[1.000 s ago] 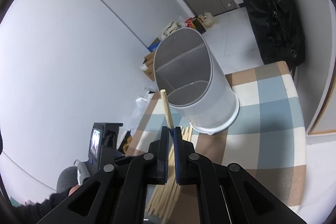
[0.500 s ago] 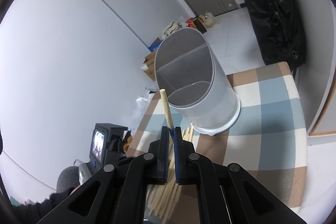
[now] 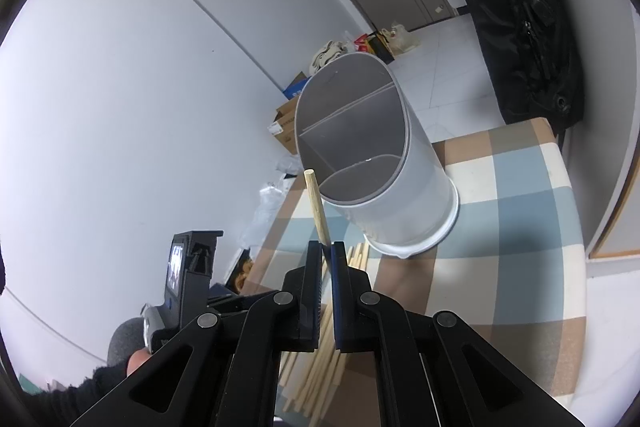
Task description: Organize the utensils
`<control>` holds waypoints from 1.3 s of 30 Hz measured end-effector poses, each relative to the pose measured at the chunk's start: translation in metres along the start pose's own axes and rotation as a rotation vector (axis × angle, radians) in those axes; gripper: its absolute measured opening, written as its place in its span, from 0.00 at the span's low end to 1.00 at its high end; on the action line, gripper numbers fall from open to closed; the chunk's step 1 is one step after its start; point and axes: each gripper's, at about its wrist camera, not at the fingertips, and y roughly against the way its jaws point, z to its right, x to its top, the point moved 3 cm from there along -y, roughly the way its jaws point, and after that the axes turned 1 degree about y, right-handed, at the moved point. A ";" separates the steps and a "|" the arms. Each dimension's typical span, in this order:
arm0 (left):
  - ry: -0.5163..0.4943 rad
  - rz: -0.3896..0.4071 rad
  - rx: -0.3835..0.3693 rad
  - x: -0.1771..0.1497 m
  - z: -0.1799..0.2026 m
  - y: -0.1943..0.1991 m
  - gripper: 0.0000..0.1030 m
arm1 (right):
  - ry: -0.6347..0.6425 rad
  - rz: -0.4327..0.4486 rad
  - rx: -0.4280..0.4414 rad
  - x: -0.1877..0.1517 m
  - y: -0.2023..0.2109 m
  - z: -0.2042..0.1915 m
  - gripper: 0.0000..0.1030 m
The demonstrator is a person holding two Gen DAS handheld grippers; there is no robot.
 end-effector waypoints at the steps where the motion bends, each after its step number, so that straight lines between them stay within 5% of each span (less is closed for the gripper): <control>1: -0.007 -0.005 0.009 -0.001 0.001 -0.002 0.41 | -0.002 0.000 0.001 0.000 0.000 0.000 0.04; 6: -0.017 0.002 0.064 -0.001 -0.002 -0.003 0.41 | 0.004 0.000 0.003 0.000 -0.001 -0.002 0.04; 17: -0.035 0.014 0.062 0.012 0.002 -0.008 0.39 | 0.015 -0.001 0.006 -0.001 0.000 -0.005 0.04; 18: -0.033 0.017 0.061 0.012 0.001 -0.008 0.35 | 0.021 0.000 0.003 -0.001 0.000 -0.005 0.04; 21: -0.047 0.029 0.043 0.014 0.005 -0.008 0.02 | 0.036 0.002 -0.005 -0.001 0.000 -0.005 0.04; 26: -0.034 0.057 0.028 0.013 0.001 -0.005 0.02 | 0.031 0.009 -0.013 -0.001 0.001 -0.002 0.04; 39: 0.030 0.408 -0.126 0.015 -0.002 0.095 0.01 | 0.134 0.099 -0.020 0.003 0.020 -0.037 0.03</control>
